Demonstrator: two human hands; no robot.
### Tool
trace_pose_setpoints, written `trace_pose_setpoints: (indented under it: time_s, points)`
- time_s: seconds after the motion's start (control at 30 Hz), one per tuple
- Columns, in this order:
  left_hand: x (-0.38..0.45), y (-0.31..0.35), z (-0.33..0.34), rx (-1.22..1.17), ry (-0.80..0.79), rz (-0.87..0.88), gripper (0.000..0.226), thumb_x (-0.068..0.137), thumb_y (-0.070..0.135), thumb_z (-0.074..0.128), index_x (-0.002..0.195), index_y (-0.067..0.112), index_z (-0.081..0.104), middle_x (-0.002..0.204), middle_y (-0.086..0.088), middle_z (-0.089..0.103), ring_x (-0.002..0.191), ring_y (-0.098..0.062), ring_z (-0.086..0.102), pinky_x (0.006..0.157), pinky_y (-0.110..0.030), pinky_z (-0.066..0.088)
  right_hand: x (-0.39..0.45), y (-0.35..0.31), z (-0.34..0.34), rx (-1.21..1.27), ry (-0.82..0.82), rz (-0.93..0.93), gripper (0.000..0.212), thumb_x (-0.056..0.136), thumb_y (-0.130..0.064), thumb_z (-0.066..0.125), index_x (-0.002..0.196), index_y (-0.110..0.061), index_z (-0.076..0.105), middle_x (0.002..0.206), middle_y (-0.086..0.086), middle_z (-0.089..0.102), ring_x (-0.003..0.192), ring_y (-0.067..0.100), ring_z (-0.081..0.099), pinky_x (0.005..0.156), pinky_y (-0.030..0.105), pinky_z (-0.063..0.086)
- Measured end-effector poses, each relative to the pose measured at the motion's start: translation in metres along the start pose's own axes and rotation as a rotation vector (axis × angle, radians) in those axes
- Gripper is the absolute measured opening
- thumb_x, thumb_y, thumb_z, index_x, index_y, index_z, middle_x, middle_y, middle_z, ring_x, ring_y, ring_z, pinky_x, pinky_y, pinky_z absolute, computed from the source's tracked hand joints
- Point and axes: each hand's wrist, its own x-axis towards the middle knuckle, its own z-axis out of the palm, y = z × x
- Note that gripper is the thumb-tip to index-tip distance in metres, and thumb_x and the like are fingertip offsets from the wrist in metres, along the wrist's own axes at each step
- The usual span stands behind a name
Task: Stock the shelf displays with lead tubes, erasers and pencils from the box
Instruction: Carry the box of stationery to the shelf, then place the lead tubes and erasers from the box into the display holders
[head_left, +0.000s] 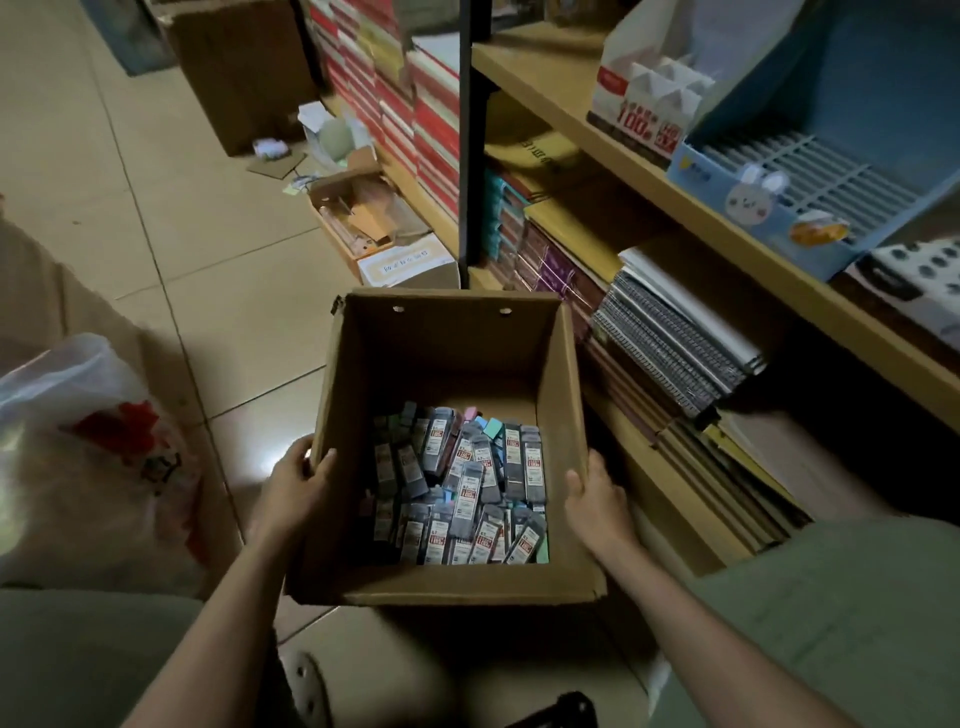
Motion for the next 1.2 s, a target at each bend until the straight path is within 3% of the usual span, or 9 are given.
trace_pose_setpoints:
  time_s: [0.2,0.4,0.57,0.7,0.8,0.9,1.0,1.1,1.2]
  points:
    - [-0.044,-0.019,0.024,-0.063,0.014,0.015,0.037,0.099,0.024,0.052,0.135,0.015,0.05,0.116,-0.015,0.064,0.096,-0.03,0.063,0.082,-0.043,0.054,-0.018,0.03,-0.021,-0.038,0.056,-0.024,0.046,0.104,-0.024,0.039,0.148,-0.019,0.03,0.132,0.011,0.055,0.094,0.02,0.057,0.052,0.019,0.036]
    - [-0.076,-0.029,0.048,-0.008,0.032,0.031,0.032,0.098,0.026,0.054,0.128,0.016,0.056,0.111,-0.012,0.069,0.088,-0.025,0.061,0.074,-0.032,0.048,-0.033,0.053,-0.034,0.013,0.037,0.026,0.04,0.103,-0.02,0.041,0.142,-0.014,0.039,0.131,0.013,0.055,0.118,0.031,0.055,0.093,0.046,0.049]
    - [-0.085,-0.028,0.061,0.109,0.039,0.06,0.035,0.1,0.03,0.048,0.13,0.013,0.05,0.115,-0.015,0.066,0.097,-0.032,0.061,0.075,-0.033,0.047,-0.034,0.056,-0.044,0.011,0.052,0.039,0.035,0.103,-0.021,0.041,0.137,-0.013,0.044,0.13,0.015,0.055,0.118,0.034,0.054,0.098,0.051,0.046]
    - [-0.087,-0.015,0.063,0.133,0.176,0.125,0.037,0.096,0.019,0.055,0.132,0.009,0.048,0.121,-0.014,0.06,0.11,-0.031,0.055,0.091,-0.041,0.048,-0.038,0.045,-0.043,0.039,0.177,-0.042,0.04,0.103,-0.02,0.042,0.142,-0.014,0.039,0.135,0.015,0.051,0.115,0.03,0.054,0.086,0.038,0.05]
    - [-0.086,0.013,0.072,0.113,0.302,0.411,0.033,0.092,0.014,0.059,0.125,0.017,0.054,0.119,0.0,0.055,0.112,-0.015,0.049,0.095,-0.031,0.045,-0.041,0.016,-0.04,0.044,0.374,-0.363,0.04,0.099,-0.011,0.049,0.138,-0.017,0.045,0.141,0.007,0.043,0.109,0.014,0.049,0.073,0.012,0.039]
    - [-0.072,0.028,0.099,0.106,0.09,0.454,0.023,0.092,0.01,0.059,0.114,0.018,0.061,0.111,0.004,0.06,0.104,-0.009,0.054,0.087,-0.022,0.044,-0.032,-0.005,-0.022,-0.1,0.251,-0.548,0.031,0.095,-0.011,0.056,0.126,-0.015,0.056,0.129,0.002,0.049,0.105,0.01,0.049,0.08,0.009,0.036]
    - [-0.05,0.01,0.132,0.091,-0.079,0.22,0.022,0.094,0.013,0.06,0.115,0.015,0.062,0.113,-0.001,0.064,0.096,-0.006,0.055,0.073,-0.014,0.044,-0.01,0.005,0.004,-0.2,-0.02,-0.382,0.034,0.092,-0.018,0.064,0.125,-0.015,0.056,0.122,0.004,0.054,0.1,0.017,0.055,0.089,0.032,0.051]
    - [-0.034,-0.019,0.167,0.114,-0.16,0.04,0.023,0.093,0.019,0.062,0.115,0.016,0.061,0.111,-0.002,0.066,0.083,-0.002,0.056,0.057,-0.01,0.039,0.011,0.027,0.03,-0.28,-0.221,-0.226,0.049,0.086,-0.026,0.073,0.13,-0.017,0.053,0.116,0.006,0.058,0.103,0.021,0.059,0.094,0.039,0.051]
    - [-0.025,-0.036,0.194,0.06,-0.204,-0.049,0.022,0.09,0.019,0.066,0.111,0.018,0.061,0.108,0.001,0.066,0.085,-0.004,0.057,0.067,-0.013,0.044,0.025,0.044,0.053,-0.245,-0.323,-0.121,0.071,0.078,-0.03,0.08,0.14,-0.023,0.044,0.131,0.008,0.053,0.118,0.025,0.055,0.1,0.044,0.048]
